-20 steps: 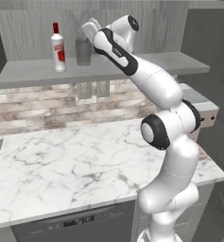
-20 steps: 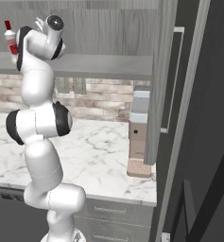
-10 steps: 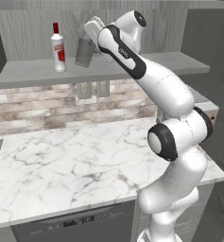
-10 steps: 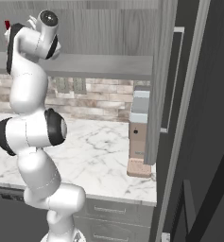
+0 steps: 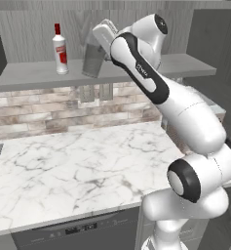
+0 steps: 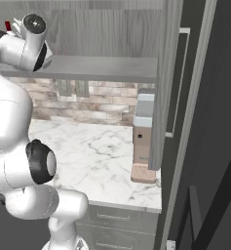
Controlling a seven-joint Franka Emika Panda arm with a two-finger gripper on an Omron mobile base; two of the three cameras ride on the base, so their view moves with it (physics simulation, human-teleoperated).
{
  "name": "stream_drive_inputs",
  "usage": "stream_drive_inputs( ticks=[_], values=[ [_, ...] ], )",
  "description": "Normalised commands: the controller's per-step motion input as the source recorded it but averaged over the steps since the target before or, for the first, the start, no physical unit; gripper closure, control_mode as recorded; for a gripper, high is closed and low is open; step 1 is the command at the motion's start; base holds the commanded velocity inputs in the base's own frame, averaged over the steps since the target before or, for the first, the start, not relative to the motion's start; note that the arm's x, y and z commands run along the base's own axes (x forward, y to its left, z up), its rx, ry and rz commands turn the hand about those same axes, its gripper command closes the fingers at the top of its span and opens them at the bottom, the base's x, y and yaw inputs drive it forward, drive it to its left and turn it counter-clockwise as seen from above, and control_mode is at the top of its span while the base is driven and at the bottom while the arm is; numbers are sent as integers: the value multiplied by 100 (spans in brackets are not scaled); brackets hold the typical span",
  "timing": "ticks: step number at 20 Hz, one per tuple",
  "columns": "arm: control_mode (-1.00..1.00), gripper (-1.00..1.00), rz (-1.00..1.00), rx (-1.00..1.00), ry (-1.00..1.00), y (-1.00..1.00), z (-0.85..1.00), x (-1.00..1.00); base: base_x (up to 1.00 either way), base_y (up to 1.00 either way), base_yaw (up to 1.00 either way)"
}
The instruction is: There is a bowl on the dining counter. Grab a lemon wedge from the fridge and place it in the bowl. Then get the liquor bottle and glass cup from the cabinet and place them next to the bowl.
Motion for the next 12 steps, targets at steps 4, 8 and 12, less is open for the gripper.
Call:
stream_drive_inputs(
  ticks=[4, 8, 12],
  values=[
    [-100, 100, 0, -2, -8, -50, 0, -100, 0, 0, 0],
    [-100, 100, 0, -7, -3, -63, 0, -100, 0, 0, 0],
    [-100, 100, 0, -20, 0, -59, -1, -95, 0, 0, 0]
  ],
)
